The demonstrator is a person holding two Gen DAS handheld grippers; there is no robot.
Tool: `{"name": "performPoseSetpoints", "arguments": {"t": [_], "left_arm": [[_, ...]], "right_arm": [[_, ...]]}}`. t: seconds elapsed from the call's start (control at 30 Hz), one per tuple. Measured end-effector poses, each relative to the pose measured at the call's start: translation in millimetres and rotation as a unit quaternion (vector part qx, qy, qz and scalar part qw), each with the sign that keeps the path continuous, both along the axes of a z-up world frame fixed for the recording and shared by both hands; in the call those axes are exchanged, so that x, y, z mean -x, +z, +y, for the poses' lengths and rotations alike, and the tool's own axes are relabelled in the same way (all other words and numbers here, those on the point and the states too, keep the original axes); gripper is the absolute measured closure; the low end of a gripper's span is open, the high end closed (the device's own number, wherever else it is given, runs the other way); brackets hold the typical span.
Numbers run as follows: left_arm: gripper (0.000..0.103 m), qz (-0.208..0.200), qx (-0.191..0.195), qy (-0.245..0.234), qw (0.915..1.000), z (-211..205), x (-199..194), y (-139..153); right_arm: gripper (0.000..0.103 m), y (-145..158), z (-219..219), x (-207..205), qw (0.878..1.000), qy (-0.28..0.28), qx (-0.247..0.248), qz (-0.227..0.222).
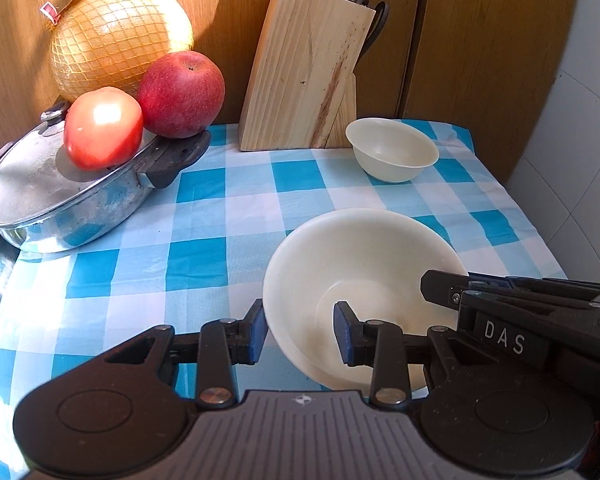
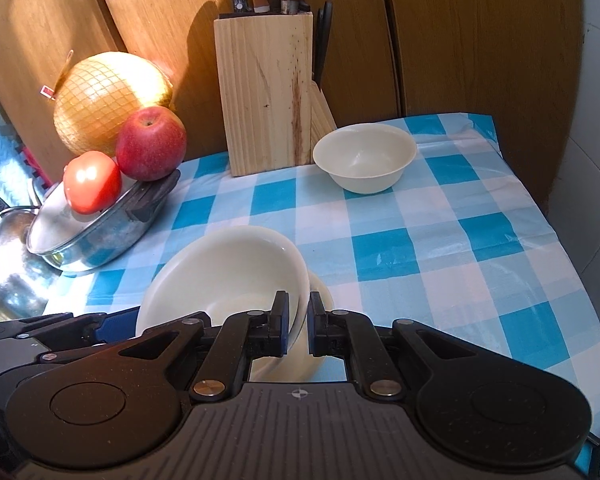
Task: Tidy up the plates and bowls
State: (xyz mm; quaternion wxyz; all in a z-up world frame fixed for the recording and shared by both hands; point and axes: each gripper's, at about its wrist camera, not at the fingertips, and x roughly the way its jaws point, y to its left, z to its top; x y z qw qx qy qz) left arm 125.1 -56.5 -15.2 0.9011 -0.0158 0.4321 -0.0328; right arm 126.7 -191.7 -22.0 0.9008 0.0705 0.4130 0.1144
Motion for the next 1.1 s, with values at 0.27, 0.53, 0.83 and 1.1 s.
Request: {"name": "performPoseSetpoints", "arguments": {"t": [0.27,0.53,0.83,1.1], "left_arm": [[0.075,-0.001,-0.008,0.008,0.9999,-1.2,-2.1,1.2],[0.075,-0.008,-0.020,0.038,0.9990,2.2,-10.7,16.3],[0.072,0.010,0.054,0.048,0.9973,3.1,-92.4,20.8],[0.065,0.001,0.053,0.024,0.9983,-30.2,-156.8,11.7]], "right_arm": [[0.078,-7.0,3.8,3.3,0.999,0.006,0.041,-0.018],[0.076,-1.9,-11.6,0.5,0.997,-0.008,0.059,-0.046],[0.067,7.4,-39.6,-45.8,0.994,-0.077,0.041,-0.063],[0.060,-9.0,-59.7,-116.8,0.991,-0.126,0.020,-0.050]]}}
